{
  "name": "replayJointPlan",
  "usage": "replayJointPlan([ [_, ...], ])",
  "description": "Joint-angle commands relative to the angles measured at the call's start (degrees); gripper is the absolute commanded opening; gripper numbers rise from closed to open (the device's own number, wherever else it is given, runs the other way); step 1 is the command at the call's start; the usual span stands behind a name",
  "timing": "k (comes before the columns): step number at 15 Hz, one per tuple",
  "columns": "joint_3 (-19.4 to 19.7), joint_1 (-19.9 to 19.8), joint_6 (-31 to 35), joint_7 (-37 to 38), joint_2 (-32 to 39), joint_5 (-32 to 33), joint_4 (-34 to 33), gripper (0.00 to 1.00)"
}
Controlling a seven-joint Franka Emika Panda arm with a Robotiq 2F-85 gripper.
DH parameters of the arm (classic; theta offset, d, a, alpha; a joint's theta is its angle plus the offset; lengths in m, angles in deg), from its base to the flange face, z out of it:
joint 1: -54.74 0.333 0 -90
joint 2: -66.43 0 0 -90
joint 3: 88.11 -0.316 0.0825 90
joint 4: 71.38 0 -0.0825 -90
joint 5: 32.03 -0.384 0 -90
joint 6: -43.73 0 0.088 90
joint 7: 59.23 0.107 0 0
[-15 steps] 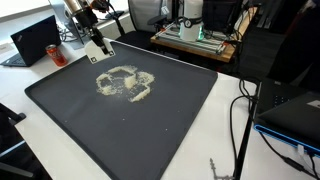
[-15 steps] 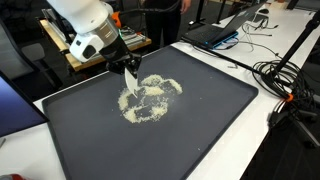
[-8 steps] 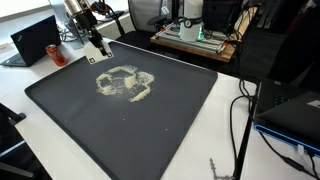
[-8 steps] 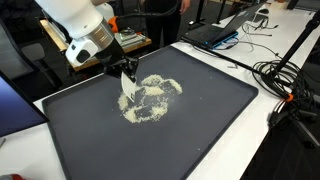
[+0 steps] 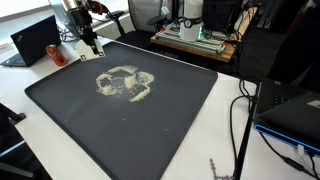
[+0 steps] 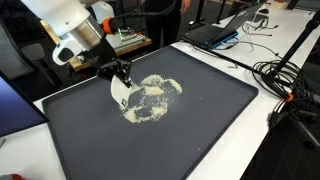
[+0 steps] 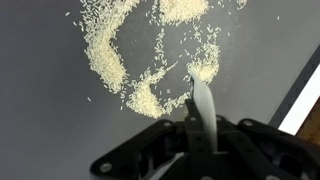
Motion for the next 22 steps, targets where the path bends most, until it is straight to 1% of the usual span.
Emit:
replayJointPlan([
  [1,0.47,-1.45,0.78,0.55,0.64,-3.95,-0.73,0.01],
  [7,1.93,-3.07,1.08,0.68,1.66,-7.22,-0.63,0.01],
  [11,1.62,-4.94,0.49,-1.62,2.76,-13.30,-0.41,0.01],
  [14,1.52,-6.43,0.15,-4.32,4.18,-19.00,0.03,0.01],
  [17,1.28,-8.43,-0.90,-11.34,4.66,-25.87,1.04,0.01],
  [22,1.95,-10.24,-3.75,-29.83,3.53,-33.02,4.46,0.01],
])
